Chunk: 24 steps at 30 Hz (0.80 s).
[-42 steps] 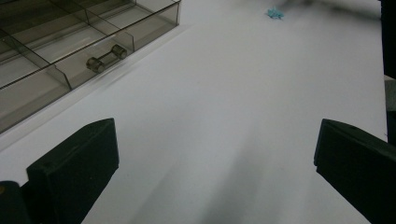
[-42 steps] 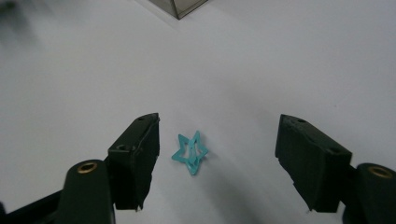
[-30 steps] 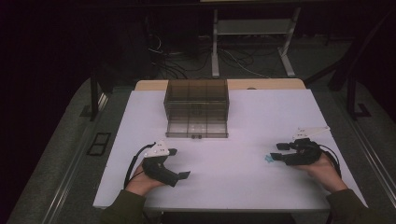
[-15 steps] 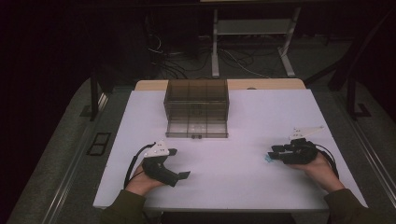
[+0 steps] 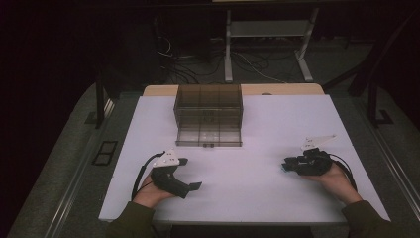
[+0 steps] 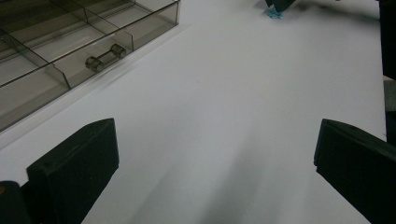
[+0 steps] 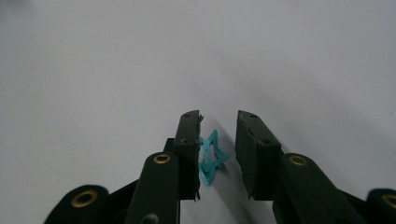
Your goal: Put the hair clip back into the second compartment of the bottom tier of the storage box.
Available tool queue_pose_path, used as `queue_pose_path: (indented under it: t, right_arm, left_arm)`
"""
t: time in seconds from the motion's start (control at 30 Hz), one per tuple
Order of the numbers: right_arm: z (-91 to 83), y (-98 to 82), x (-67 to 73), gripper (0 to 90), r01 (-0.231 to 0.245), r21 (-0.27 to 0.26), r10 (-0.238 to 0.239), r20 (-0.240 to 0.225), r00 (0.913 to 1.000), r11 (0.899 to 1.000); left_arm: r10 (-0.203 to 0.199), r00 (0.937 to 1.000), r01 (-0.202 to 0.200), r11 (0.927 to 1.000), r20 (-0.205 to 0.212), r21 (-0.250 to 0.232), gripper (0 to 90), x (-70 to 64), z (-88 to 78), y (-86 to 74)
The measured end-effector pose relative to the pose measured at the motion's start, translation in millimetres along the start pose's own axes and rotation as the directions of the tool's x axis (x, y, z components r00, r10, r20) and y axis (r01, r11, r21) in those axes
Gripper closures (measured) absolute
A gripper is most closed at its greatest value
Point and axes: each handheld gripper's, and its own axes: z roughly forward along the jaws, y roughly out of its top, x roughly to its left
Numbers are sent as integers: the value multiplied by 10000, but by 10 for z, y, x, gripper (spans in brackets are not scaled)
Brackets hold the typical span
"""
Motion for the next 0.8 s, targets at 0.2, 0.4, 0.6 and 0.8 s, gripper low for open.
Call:
queue_pose_path:
  t: [0.2, 0.4, 0.6, 0.8]
  right_arm:
    - [28, -3, 9, 715, 124, 168, -124, 0, 9999, 9998]
    - [51, -6, 36, 736, 401, 320, -402, 21, 9992, 9987]
    - [54, -9, 66, 756, 662, 381, -670, 200, 9976, 9971]
    - [53, -9, 79, 798, 847, 429, -858, 265, 9960, 9955]
  left_arm:
    - [21, 10000, -21, 10000, -1, -2, 0, 1, -1, 1]
    - [0, 10000, 0, 10000, -12, -12, 0, 1, -3, 1]
    - [13, 10000, -13, 10000, -15, -1, 0, -1, -4, 1]
    - [8, 10000, -8, 10000, -21, -11, 0, 0, -5, 1]
